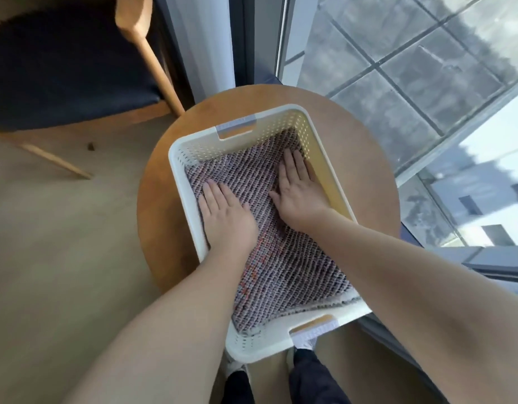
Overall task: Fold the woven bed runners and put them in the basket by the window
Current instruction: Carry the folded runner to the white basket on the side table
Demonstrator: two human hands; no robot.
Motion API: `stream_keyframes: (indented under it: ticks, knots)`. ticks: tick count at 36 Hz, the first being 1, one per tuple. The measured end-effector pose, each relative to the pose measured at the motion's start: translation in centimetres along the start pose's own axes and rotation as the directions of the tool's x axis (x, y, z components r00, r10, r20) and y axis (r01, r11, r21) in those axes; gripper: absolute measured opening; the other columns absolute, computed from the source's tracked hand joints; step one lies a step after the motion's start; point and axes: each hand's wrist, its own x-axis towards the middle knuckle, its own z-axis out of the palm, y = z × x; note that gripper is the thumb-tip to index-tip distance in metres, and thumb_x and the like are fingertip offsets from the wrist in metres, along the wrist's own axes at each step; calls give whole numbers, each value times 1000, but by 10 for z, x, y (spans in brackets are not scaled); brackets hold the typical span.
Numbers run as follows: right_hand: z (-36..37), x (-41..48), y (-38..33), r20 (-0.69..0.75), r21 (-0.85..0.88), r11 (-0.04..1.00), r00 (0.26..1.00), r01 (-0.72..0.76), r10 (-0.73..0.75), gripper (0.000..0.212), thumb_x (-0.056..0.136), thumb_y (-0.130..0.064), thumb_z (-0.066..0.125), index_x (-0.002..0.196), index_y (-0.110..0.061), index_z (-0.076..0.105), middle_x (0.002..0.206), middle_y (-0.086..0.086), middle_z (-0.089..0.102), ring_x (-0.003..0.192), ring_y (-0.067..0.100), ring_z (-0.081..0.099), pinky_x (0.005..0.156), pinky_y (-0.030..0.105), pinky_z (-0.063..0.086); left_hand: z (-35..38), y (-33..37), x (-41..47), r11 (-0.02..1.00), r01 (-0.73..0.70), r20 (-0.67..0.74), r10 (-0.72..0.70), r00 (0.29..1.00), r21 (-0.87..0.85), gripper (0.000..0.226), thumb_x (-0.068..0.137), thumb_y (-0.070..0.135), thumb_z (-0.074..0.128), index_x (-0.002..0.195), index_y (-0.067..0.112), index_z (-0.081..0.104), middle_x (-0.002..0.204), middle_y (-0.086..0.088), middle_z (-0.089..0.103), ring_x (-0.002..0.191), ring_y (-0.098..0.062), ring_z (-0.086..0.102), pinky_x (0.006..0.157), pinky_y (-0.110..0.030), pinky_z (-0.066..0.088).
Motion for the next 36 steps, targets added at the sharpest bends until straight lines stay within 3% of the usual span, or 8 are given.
stream_keyframes:
  ticks: [4,9,15,19,25,29,33,36]
  knots:
    - [11,-48,-5,50,67,997,998,24,-27,76,99,-55,7,151,-2,-11,157,16,-23,145,29,-22,119,42,-11,7,4,-47,996,-56,7,56,998,-70,65,100,39,12,149,2,-9,158,-17,-16,145,-29,-17,118,-43,-10]
    - [30,-96,6,116,13,997,991,70,-71,79,97,-59,3,151,-3,-11,155,16,-28,142,29,-30,117,45,-14,26,3,-90,991,-67,30,71,997,-114,67,99,42,11,149,5,-12,158,-13,-17,145,-26,-18,118,-44,-9]
    - [47,-87,10,133,-61,993,986,105,-96,78,92,-60,-8,145,-4,-18,152,14,-30,140,29,-32,116,48,-15,37,3,-87,990,-61,39,67,997,-127,68,100,42,13,148,4,-16,158,-14,-17,145,-27,-19,118,-43,-10]
    - [48,-82,11,172,-69,992,981,102,-89,76,95,-59,0,146,-5,-18,153,13,-29,141,28,-31,116,48,-15,38,4,-84,985,-55,73,68,995,-165,67,100,42,13,148,5,-16,157,-14,-19,145,-27,-20,118,-43,-11]
    - [2,-95,2,194,49,996,978,73,-81,73,100,-53,13,153,-6,-4,160,15,-15,146,29,-20,119,40,-3,-15,1,-91,937,-58,102,99,990,-344,64,101,31,24,150,7,-11,159,-9,-18,145,-21,-17,118,-35,-7]
    - [-55,-101,-10,118,105,990,988,92,-104,67,101,-50,24,154,-11,9,162,14,0,149,30,-3,119,40,4,-79,-23,-103,903,-130,-5,140,990,-410,61,101,32,26,152,10,0,161,-7,0,147,-19,-2,119,-34,2]
    - [-124,-107,-23,-18,207,966,987,157,-157,59,101,-44,32,149,-10,24,156,12,26,144,31,22,117,43,24,-145,-56,-127,890,-98,-104,57,993,-445,56,101,33,31,151,12,16,157,-7,21,145,-23,17,118,-38,13]
    - [-180,-120,-37,-104,280,931,971,235,-214,57,101,-45,36,147,-12,31,152,10,35,139,33,31,111,44,32,-184,-85,-159,864,-90,-156,14,988,-496,52,100,30,36,148,13,27,154,-6,31,141,-22,25,118,-38,20]
